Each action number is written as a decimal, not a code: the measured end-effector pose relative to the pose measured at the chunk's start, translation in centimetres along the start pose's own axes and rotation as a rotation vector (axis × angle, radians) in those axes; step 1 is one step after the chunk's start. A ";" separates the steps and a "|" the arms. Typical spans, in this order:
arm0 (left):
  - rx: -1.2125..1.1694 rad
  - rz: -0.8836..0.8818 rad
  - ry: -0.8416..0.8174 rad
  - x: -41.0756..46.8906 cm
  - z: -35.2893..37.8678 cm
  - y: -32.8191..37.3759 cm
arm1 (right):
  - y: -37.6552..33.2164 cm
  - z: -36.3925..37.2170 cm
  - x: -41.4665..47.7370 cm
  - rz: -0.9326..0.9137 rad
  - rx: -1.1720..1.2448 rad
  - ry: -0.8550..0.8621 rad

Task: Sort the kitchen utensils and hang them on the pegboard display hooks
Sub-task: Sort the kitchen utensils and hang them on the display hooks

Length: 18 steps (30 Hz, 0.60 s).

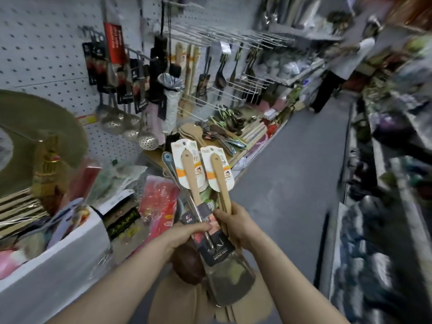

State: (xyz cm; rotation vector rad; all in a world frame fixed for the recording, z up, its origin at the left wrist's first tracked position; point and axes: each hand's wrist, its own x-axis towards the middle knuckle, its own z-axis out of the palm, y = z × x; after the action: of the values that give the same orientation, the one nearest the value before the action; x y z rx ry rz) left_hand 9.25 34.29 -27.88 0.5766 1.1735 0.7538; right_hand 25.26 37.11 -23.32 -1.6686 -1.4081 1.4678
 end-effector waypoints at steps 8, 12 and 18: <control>0.127 0.014 -0.083 8.7 1.4 6.7 | -2.6 -4.3 6.8 0.062 -0.375 0.188; 0.204 -0.042 -0.171 12.9 2.1 8.6 | -3.0 -7.2 8.9 0.129 -0.375 0.179; 0.137 -0.003 -0.260 18.8 5.7 10.4 | -3.1 -12.2 13.4 0.147 -0.268 0.140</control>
State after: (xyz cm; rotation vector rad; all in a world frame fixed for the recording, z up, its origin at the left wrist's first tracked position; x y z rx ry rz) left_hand 16.15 55.35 -29.61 0.7637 0.9890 0.5790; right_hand 33.79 53.33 -22.42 -2.0362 -1.4827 1.2511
